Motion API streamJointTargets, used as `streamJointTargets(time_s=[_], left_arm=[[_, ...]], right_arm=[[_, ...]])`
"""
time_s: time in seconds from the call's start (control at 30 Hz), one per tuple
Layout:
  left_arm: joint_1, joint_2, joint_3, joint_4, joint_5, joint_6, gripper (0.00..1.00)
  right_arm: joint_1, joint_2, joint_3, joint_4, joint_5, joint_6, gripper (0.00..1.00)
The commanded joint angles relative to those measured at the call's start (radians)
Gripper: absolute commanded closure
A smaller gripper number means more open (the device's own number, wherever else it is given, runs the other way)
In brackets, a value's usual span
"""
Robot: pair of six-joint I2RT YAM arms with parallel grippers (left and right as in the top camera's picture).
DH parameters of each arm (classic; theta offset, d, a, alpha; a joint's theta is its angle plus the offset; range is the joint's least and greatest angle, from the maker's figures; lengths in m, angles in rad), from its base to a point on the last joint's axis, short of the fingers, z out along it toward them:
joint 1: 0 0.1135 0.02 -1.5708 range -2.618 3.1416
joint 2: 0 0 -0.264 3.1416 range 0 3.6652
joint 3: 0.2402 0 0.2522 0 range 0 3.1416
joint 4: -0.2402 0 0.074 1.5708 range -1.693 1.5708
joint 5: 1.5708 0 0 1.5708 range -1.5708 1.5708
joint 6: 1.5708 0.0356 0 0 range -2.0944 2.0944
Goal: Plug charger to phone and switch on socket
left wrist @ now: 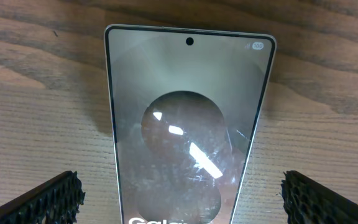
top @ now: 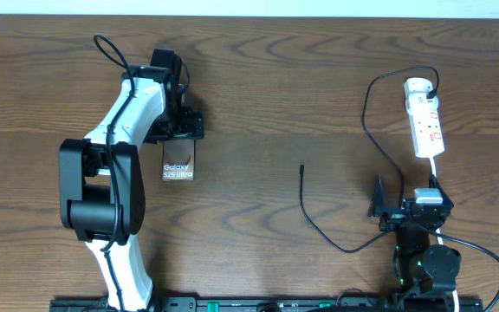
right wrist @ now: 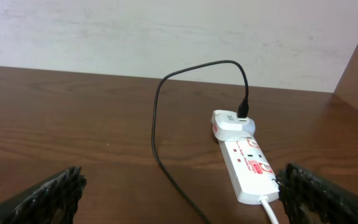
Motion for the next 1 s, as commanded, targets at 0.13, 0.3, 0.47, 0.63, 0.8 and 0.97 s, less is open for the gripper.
streamJointTargets(time_s=[0.13, 0.3, 0.47, 0.63, 0.8, 0.97], left_arm=[[0.001, 0.006, -0.027, 0.004, -0.016, 0.016, 0.02], [0.001, 0.006, -0.027, 0.008, -0.012, 0.016, 0.02], [0.001, 0.006, -0.032, 0.014, -0.011, 0.016, 0.02], [0.001, 0.007, -0.032, 0.014, -0.011, 0.016, 0.02], [0.001, 0.019, -0.032, 0.015, -0.012, 0.016, 0.02], [0.001, 0.034, -0.032, 0.014, -0.012, 0.016, 0.02]], right_arm=[[0.016, -0.005, -0.001, -0.004, 0.008, -0.010, 0.01], [0.016, -0.005, -0.001, -0.004, 0.008, -0.010, 0.01], [0.016, -0.005, -0.001, -0.004, 0.008, -0.010, 0.01], [0.016, -0.006, -0.001, -0.004, 0.008, -0.010, 0.01], [0.016, -0.005, -0.001, -0.004, 0.008, -0.010, 0.01], [0.016, -0.005, -0.001, -0.004, 0.008, -0.010, 0.01]])
